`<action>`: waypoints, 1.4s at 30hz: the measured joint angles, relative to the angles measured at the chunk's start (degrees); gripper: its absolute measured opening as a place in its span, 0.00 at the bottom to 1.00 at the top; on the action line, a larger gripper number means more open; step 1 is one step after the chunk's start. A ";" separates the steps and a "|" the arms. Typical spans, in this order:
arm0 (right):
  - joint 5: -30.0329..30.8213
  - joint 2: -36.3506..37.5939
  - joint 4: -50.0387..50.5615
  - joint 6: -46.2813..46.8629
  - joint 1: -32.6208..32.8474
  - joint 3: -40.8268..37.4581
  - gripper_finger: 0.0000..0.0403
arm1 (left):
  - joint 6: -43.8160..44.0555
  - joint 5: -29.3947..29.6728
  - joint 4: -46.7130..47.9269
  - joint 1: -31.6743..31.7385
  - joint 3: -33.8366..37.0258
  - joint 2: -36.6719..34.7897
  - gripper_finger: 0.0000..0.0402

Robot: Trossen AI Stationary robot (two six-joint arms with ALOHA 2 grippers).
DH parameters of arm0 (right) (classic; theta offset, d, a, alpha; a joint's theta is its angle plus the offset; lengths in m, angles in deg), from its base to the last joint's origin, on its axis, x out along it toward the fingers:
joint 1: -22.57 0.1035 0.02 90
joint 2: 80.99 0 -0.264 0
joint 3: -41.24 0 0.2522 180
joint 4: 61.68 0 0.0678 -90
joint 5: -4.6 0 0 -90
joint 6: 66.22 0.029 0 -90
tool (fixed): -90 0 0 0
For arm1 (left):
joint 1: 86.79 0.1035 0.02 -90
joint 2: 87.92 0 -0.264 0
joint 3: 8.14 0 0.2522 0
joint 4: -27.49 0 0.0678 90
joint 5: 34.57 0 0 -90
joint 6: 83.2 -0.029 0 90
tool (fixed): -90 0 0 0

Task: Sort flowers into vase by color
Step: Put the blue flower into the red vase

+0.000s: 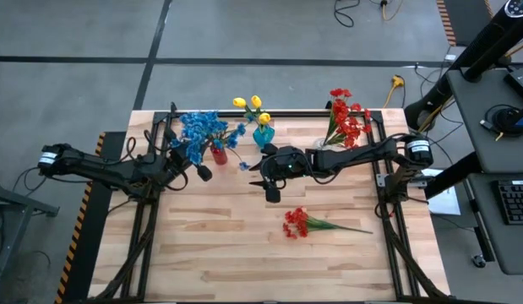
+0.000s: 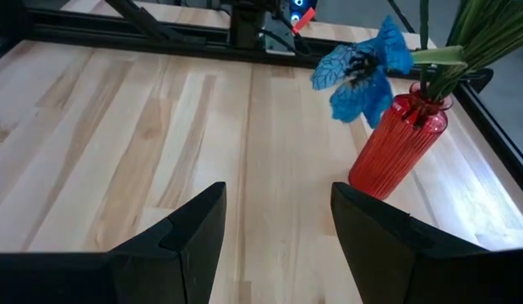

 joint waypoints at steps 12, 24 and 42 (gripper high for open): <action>0.00 0.02 0.09 0.00 0.00 0.00 0.52 | 1.56 0.06 2.25 0.00 -0.04 -0.01 0.09; -0.02 0.02 0.04 0.00 0.00 -0.02 0.52 | 2.55 0.08 3.15 0.00 -0.05 -0.02 0.09; -0.02 0.02 0.03 -1.00 0.26 -0.02 0.52 | 5.92 0.12 5.92 0.02 -0.07 -0.01 0.09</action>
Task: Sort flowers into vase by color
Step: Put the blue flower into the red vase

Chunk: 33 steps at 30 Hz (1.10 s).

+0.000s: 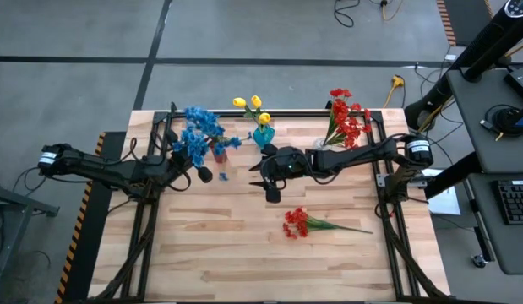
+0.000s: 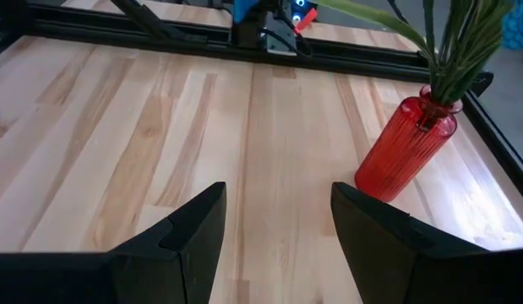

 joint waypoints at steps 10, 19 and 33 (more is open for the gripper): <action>8.80 0.02 -4.95 -1.73 2.05 0.00 0.52 | -0.12 0.01 1.56 0.01 -2.24 0.01 0.09; 21.07 0.09 -6.71 -0.31 3.86 0.00 0.52 | -0.72 0.00 8.46 0.00 -6.16 -0.01 0.09; 24.30 -4.61 -9.94 11.35 8.26 0.06 0.52 | 1.10 -0.13 10.53 -0.17 -6.16 -0.01 0.09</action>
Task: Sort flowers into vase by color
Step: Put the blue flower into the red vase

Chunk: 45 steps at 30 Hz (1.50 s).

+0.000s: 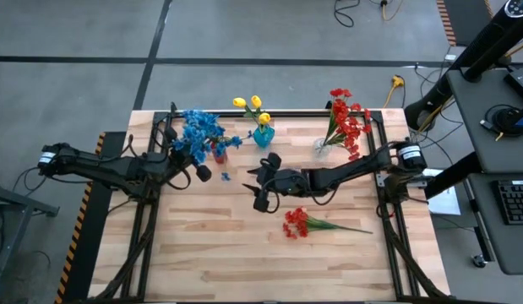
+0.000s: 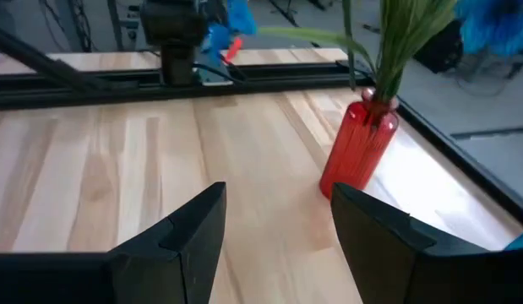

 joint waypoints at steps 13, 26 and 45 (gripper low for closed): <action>2.31 -12.52 0.79 0.39 -0.43 11.11 0.52 | -1.04 -0.01 0.54 0.00 0.03 -0.17 0.09; 4.54 -22.81 2.62 4.42 -3.41 21.84 0.52 | -0.82 -0.04 0.77 0.00 0.02 -0.26 0.09; 6.71 -24.99 -0.87 5.67 -5.29 22.69 0.65 | -0.49 -0.04 0.73 0.00 0.04 -0.11 0.09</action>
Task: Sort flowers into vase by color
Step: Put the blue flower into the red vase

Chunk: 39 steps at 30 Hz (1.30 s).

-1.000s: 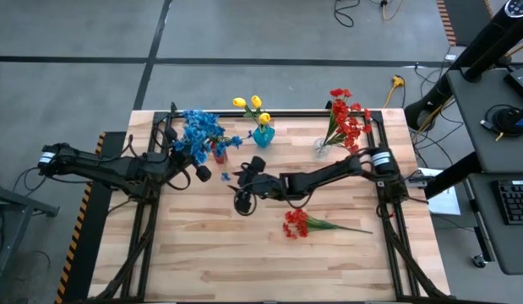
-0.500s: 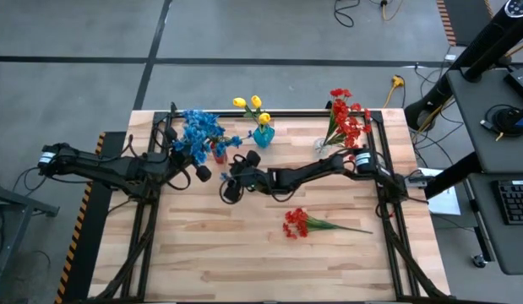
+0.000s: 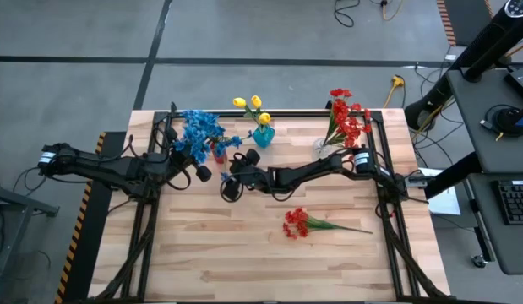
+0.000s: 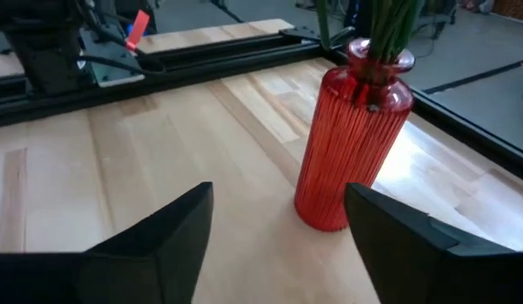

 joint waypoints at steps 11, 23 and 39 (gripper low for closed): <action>6.97 -6.39 -14.71 -5.96 0.12 0.00 0.79 | 0.02 0.00 0.02 0.00 0.01 0.00 0.09; 11.55 -15.85 -26.22 -10.94 -1.18 4.18 0.78 | 0.22 -0.02 0.42 0.00 0.02 0.00 0.09; 11.94 -20.46 -25.66 -8.43 -3.26 12.11 0.78 | 0.54 -0.03 0.67 0.07 0.02 0.00 0.09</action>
